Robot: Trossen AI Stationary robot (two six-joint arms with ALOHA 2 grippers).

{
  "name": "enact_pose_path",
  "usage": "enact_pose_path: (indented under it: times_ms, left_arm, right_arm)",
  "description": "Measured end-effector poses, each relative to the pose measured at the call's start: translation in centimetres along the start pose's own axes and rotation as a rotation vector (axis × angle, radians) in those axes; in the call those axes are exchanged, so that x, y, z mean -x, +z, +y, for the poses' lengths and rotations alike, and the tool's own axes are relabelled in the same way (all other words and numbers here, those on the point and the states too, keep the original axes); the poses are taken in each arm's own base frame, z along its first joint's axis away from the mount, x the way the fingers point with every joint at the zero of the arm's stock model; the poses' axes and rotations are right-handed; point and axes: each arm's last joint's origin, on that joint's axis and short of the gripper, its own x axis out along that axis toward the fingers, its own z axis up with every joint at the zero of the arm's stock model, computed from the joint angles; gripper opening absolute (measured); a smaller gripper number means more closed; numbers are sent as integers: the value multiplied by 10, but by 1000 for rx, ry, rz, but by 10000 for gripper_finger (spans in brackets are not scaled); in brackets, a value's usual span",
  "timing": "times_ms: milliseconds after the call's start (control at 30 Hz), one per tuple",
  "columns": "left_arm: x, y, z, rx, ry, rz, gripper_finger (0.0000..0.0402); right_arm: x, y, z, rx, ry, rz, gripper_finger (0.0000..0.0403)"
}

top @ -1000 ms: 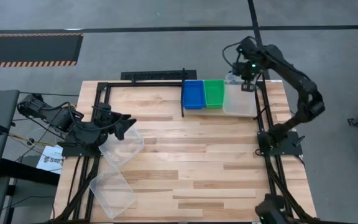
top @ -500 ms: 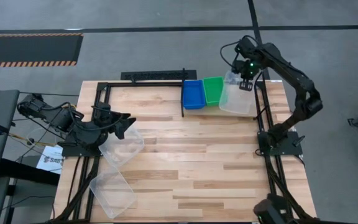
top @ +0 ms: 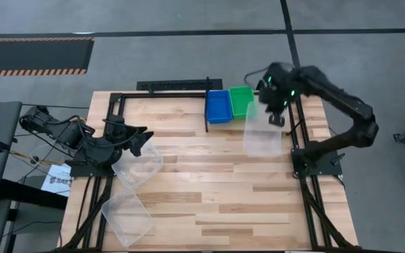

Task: Stack baskets on shelf by color
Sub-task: Put the right transparent bin on the shelf

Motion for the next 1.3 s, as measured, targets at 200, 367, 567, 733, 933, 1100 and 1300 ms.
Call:
enact_pose_path:
  times_ms: [200,367,567,733,933,1100,1300]
  left_arm:
    - [0,0,0,-4,0,0,224]
    - [0,0,0,-7,0,3,224]
    - [0,-1,1,-21,6,5,224]
    - [0,-1,1,-16,6,6,224]
    - [0,-1,1,-17,7,6,224]
    - [0,-1,1,-20,7,6,224]
    - [0,-1,1,-37,9,6,224]
  right_arm:
    - [-58,1,60,119,100,-78,0]
    - [-102,-10,89,140,140,-117,1]
    - [-152,-19,101,154,154,-88,1]
    - [-176,-20,103,180,94,-20,10]
    - [-183,-18,101,203,84,11,33]
    - [-165,-7,95,180,76,2,87]
    - [-119,14,86,76,71,0,194]
